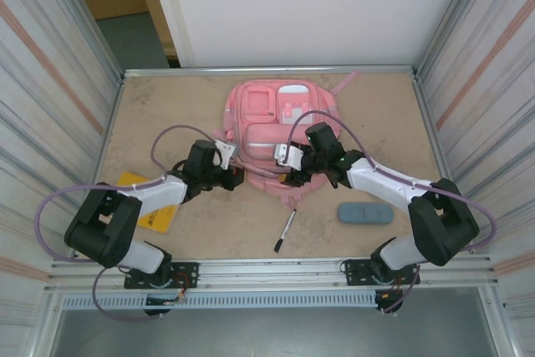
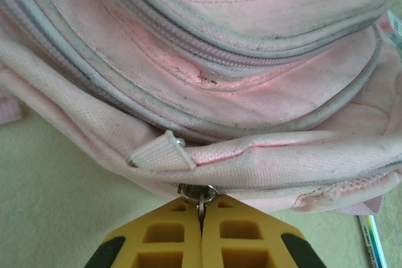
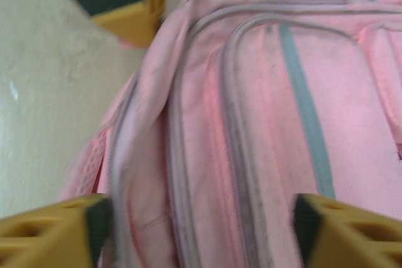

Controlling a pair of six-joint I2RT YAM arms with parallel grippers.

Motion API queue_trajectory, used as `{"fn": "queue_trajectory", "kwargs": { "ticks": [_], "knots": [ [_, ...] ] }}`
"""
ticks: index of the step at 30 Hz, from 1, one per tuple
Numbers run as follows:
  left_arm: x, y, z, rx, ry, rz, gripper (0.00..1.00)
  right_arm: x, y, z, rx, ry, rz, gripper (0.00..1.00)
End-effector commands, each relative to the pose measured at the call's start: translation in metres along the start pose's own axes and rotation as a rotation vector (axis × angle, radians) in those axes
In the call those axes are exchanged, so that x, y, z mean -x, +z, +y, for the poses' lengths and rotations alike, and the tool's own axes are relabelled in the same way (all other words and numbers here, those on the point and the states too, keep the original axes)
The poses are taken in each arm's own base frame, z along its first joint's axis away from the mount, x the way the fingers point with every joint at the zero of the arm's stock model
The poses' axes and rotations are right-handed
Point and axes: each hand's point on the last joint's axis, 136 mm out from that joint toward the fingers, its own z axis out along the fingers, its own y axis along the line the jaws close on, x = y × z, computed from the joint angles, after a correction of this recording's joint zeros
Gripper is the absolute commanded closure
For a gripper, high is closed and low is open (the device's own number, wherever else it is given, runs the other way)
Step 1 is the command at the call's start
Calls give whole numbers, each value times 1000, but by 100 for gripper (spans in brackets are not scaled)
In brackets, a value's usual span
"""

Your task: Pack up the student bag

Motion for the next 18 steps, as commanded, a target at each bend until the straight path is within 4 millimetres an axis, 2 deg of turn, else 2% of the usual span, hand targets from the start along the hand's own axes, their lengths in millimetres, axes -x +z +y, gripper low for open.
{"fn": "queue_trajectory", "kwargs": {
  "ticks": [1, 5, 8, 10, 11, 13, 16, 17, 18],
  "knots": [
    [14, -8, -34, -112, 33, -59, 100, 36, 4, 3, -20, 88, -131, 1],
    [24, -15, -62, -179, 82, -82, 100, 37, 19, 10, 17, 145, -86, 0],
    [29, -21, -65, -189, 78, -125, 100, 26, 29, 23, 83, 146, -28, 7],
    [31, -27, -64, -181, 75, -139, 100, 22, 32, 30, 114, 146, -11, 17],
    [31, -30, -65, -179, 81, -142, 100, 21, 34, 33, 125, 145, -3, 25],
    [30, -33, -65, -173, 87, -141, 100, 16, 36, 34, 134, 132, 30, 53],
    [28, -34, -46, -88, 65, -135, 100, 16, 30, 36, 153, 67, 42, 93],
    [28, -34, -35, -47, 41, -126, 100, 21, 25, 39, 169, 44, 27, 100],
    [26, -35, -21, -3, 6, -113, 100, 26, 20, 40, 175, 19, 10, 100]
  ]
}}
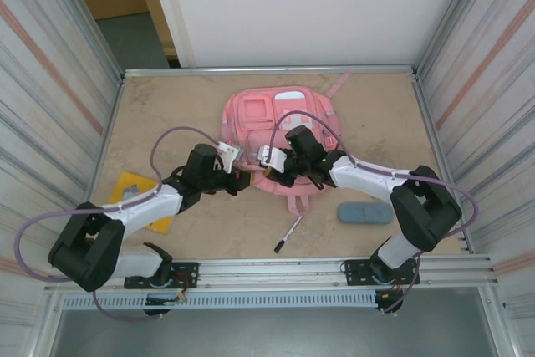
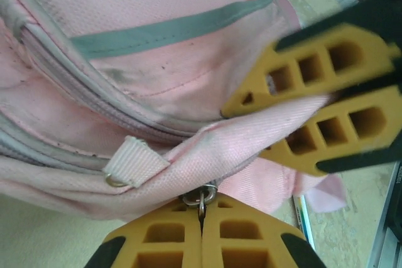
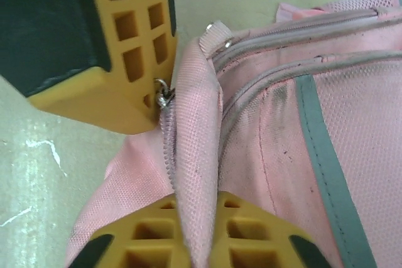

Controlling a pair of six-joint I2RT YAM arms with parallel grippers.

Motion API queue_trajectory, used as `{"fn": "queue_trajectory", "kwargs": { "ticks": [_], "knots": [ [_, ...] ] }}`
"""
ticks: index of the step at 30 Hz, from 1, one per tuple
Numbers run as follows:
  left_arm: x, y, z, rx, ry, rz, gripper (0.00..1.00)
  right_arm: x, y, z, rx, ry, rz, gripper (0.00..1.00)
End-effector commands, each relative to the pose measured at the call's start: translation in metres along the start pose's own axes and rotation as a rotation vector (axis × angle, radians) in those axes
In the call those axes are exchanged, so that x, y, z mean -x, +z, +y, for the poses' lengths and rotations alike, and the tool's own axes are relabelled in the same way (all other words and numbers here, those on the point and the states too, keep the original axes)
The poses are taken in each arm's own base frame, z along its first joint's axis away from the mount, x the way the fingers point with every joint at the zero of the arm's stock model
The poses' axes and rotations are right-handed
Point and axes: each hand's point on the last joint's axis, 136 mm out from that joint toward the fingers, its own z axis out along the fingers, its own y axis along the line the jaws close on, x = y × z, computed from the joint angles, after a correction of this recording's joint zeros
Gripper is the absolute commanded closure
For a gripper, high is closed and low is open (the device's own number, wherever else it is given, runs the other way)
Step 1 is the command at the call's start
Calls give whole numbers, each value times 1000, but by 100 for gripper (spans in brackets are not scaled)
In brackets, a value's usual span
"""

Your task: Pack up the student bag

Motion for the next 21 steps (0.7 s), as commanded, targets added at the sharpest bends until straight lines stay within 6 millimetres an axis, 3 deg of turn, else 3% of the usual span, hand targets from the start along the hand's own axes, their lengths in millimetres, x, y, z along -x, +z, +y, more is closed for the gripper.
{"fn": "queue_trajectory", "kwargs": {
  "ticks": [1, 4, 6, 10, 12, 13, 15, 16, 18, 19, 21],
  "knots": [
    [12, -15, 39, 158, -66, -32, 100, 8, -18, 14, 63, -84, -7, 100],
    [6, -30, 94, 364, -184, 17, 100, 16, -35, 22, 82, -202, -25, 100],
    [9, -37, 116, 423, -239, 0, 100, 17, -41, 19, 56, -215, -22, 100],
    [20, -40, 153, 479, -301, -25, 100, 17, -47, 18, 46, -241, -13, 100],
    [26, -36, 163, 470, -318, -14, 100, 17, -45, 20, 49, -240, -17, 100],
    [32, -32, 164, 454, -311, -13, 100, 19, -43, 21, 44, -237, -23, 95],
    [41, -30, 162, 433, -290, -18, 99, 24, -38, 18, 5, -207, -35, 73],
    [43, -31, 160, 427, -288, -22, 90, 27, -36, 19, -2, -191, -50, 66],
    [48, -38, 157, 442, -272, -38, 68, 33, -38, 13, -53, -129, -73, 41],
    [50, -43, 155, 452, -264, -44, 60, 34, -41, 11, -81, -107, -75, 4],
    [52, -54, 147, 459, -253, -48, 53, 35, -51, 5, -165, -60, -79, 1]
  ]
}}
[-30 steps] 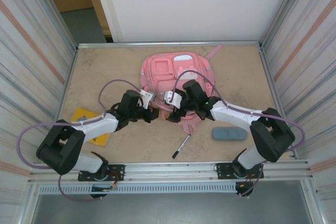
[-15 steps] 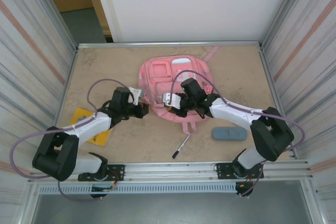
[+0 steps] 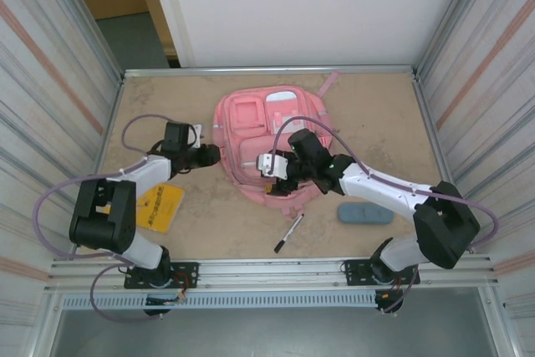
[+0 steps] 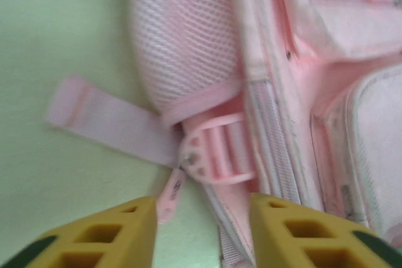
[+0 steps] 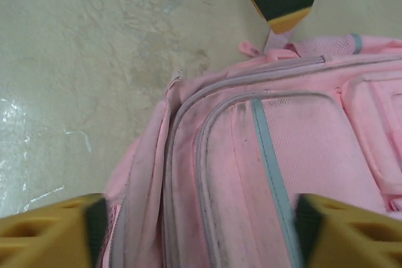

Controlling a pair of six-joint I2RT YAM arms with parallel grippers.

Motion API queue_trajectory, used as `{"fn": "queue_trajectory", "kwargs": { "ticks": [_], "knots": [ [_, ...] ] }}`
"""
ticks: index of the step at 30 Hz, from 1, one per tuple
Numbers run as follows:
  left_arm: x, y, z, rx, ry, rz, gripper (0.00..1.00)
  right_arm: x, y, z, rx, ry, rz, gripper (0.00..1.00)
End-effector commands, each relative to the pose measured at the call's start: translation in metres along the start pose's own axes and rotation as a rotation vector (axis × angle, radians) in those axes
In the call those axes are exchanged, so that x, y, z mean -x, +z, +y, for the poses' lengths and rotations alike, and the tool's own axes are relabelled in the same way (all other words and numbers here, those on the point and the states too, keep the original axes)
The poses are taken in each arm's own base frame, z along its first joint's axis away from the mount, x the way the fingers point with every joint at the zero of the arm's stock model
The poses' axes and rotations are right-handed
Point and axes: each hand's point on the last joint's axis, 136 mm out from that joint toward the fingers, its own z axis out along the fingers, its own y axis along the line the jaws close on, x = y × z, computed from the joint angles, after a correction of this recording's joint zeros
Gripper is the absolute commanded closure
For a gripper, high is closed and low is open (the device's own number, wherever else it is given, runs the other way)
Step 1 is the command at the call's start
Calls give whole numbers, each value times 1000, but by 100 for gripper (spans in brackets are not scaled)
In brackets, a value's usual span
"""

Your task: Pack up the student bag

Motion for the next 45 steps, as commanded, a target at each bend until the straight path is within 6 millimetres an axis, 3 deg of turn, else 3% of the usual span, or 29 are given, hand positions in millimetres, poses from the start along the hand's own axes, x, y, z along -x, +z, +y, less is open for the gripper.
{"fn": "queue_trajectory", "kwargs": {
  "ticks": [1, 3, 6, 8, 10, 11, 14, 18, 21, 27, 32, 36, 38, 40, 41, 44, 45],
  "knots": [
    [15, -28, -11, 15, 56, -57, 51, 11, -24, -25, -201, 137, -28, 1],
    [10, -41, -27, -10, 120, -63, 45, 8, -46, -42, -334, 246, -30, 1],
    [-4, -56, -72, -72, 343, -94, 37, -15, -92, -80, -623, 558, -41, 1],
    [-16, -60, -104, -101, 529, -116, 36, -56, -131, -97, -836, 885, 5, 1],
    [-32, -60, -137, -117, 767, -143, 33, -117, -174, -92, -1044, 1272, 81, 1],
    [-40, -58, -148, -118, 865, -155, 30, -134, -179, -87, -1035, 1398, 89, 1],
    [-60, -42, -170, -107, 1111, -177, 15, -164, -174, -65, -893, 1647, 75, 1],
    [-55, -10, -164, 32, 1145, -71, 14, -186, -170, -45, -845, 1719, 125, 1],
    [-43, 12, -154, 159, 1141, -6, 16, -177, -158, -39, -729, 1668, 142, 5],
    [-39, 41, -155, 210, 1151, 63, 17, -161, -147, -37, -617, 1600, 149, 9],
    [-34, 63, -154, 256, 1144, 78, 27, -158, -139, -32, -568, 1624, 185, 9],
    [-49, 75, -163, 167, 1140, 173, 16, -154, -129, -23, -488, 1654, 208, 9],
    [-42, 76, -163, 205, 1145, 166, 16, -155, -128, -20, -484, 1655, 225, 9],
    [-29, 76, -157, 277, 1142, 138, 26, -155, -127, -18, -471, 1657, 233, 10],
    [-24, 77, -155, 288, 1144, 131, 38, -152, -125, -17, -454, 1654, 228, 10],
    [-10, 74, -153, 314, 1133, 77, 94, -143, -120, -15, -401, 1628, 218, 14],
    [-5, 70, -155, 312, 1132, 55, 100, -143, -119, -14, -400, 1624, 224, 14]
  ]
}}
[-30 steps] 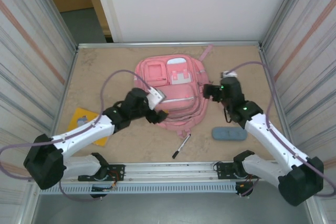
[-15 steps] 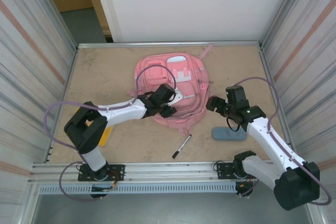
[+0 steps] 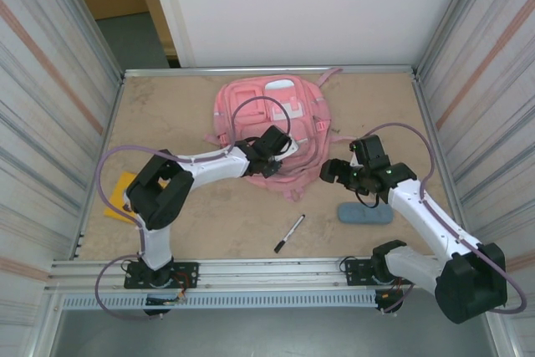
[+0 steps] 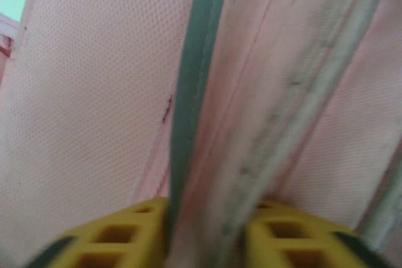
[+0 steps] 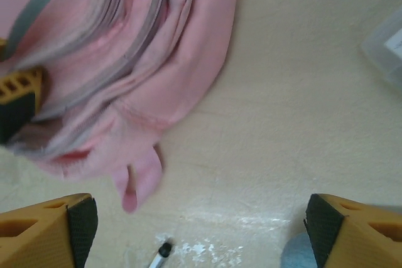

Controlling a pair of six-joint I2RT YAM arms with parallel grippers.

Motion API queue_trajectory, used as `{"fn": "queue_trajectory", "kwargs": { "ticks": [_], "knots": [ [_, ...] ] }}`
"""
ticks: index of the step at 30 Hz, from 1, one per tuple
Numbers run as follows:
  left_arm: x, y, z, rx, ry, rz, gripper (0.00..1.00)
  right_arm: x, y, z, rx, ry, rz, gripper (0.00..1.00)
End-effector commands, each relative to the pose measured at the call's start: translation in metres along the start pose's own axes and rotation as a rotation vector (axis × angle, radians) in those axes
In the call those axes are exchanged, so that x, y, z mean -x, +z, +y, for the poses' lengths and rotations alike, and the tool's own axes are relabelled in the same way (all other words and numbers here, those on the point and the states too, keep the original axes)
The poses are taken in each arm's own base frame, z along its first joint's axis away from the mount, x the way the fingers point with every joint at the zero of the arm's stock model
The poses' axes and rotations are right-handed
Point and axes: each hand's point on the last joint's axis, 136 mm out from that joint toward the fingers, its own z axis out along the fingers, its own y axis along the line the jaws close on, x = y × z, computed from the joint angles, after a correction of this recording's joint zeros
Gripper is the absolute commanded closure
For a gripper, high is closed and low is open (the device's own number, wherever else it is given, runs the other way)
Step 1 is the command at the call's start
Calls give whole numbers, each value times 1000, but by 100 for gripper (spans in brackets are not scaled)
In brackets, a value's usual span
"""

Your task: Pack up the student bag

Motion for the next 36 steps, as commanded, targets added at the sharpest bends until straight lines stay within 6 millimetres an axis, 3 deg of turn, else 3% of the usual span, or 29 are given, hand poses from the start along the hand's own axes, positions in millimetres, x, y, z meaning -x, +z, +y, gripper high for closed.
{"fn": "queue_trajectory", "kwargs": {
  "ticks": [1, 5, 11, 16, 22, 24, 27, 29, 31, 34, 36],
  "knots": [
    [5, -13, 31, 94, -23, -32, 100, -2, -4, 15, 35, -44, 25, 14],
    [28, -52, 59, 93, -58, -151, 100, -10, -2, 23, 41, -96, 42, 15],
    [59, -106, 141, 267, -121, -246, 100, -24, 5, 41, 51, -206, 71, 15],
    [81, -129, 166, 290, -113, -335, 100, -39, 13, 63, 89, -297, 99, 16],
    [76, -118, 165, 287, -117, -330, 100, -46, 32, 81, 110, -347, 111, 19],
    [68, -111, 154, 246, -158, -318, 98, -48, 35, 89, 129, -358, 117, 20],
    [45, -100, 122, 111, -298, -321, 86, -48, 34, 96, 143, -382, 87, 19],
    [36, -98, 102, 23, -367, -349, 67, -49, 31, 102, 167, -437, 59, 18],
    [22, -99, 83, -58, -434, -333, 57, -54, 29, 110, 202, -495, 51, 18],
    [-4, -105, 67, -109, -530, -283, 47, -58, 29, 123, 238, -544, 59, 17],
    [-32, -109, 73, -44, -669, -214, 41, -62, 31, 133, 262, -573, 75, 17]
  ]
}}
